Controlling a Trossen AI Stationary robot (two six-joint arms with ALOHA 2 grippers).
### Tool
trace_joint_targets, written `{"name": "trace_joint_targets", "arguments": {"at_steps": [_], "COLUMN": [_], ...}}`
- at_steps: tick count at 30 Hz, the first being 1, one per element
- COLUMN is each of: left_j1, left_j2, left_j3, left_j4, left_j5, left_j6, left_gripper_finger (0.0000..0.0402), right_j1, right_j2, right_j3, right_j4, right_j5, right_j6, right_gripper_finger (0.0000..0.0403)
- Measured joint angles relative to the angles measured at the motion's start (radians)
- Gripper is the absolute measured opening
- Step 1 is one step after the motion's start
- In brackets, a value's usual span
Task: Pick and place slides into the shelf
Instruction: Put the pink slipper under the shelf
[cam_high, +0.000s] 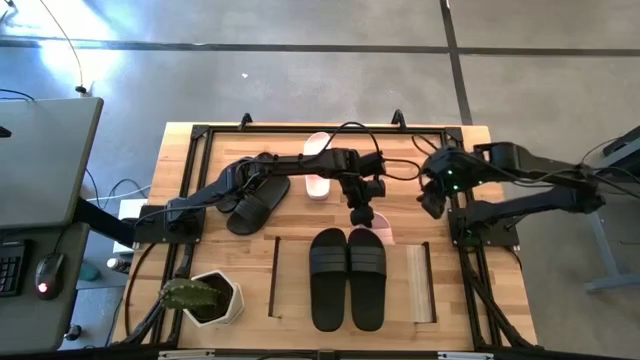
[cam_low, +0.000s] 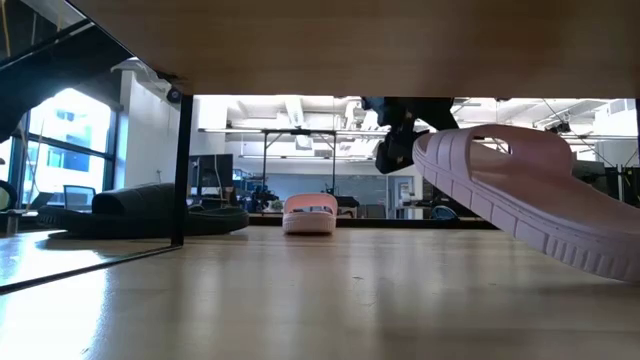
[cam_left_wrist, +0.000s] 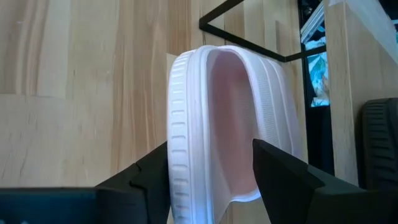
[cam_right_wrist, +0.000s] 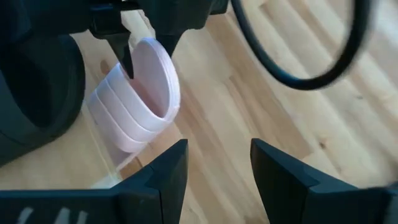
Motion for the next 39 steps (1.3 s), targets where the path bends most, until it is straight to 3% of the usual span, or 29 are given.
{"name": "trace_joint_targets", "arguments": {"at_steps": [9, 13, 19, 24, 28, 33, 39], "left_j1": [-0.006, -0.015, -0.013, -0.026, -0.026, -0.026, -0.020], "left_j2": [0.000, 0.000, 0.000, 0.000, 0.000, 0.000, 0.000], "left_j3": [0.000, 0.000, 0.000, 0.000, 0.000, 0.000, 0.000], "left_j4": [0.002, 0.039, 0.075, 0.069, 0.071, 0.071, 0.075], "left_j5": [0.039, 0.026, 0.069, 0.049, 0.043, 0.056, 0.055], "left_j6": [-0.024, -0.026, -0.075, -0.057, -0.050, -0.047, -0.045], "left_gripper_finger": [0.0198, 0.0200, 0.0198, 0.0198, 0.0198, 0.0198, 0.0198], "right_j1": [-0.204, -0.299, -0.411, -0.449, -0.454, -0.448, -0.477], "right_j2": [0.021, 0.089, 0.215, 0.212, 0.208, 0.208, 0.208], "right_j3": [-0.021, -0.021, -0.028, -0.142, -0.288, -0.406, -0.406], "right_j4": [0.029, 0.047, 0.048, 0.146, 0.304, 0.540, 0.546], "right_j5": [-0.119, -0.211, -0.442, -0.528, -0.696, -0.799, -0.841], "right_j6": [0.011, 0.004, -0.110, -0.126, -0.035, 0.080, 0.068], "right_gripper_finger": [0.0165, 0.0165, 0.0165, 0.0165, 0.0164, 0.0131, 0.0072]}}
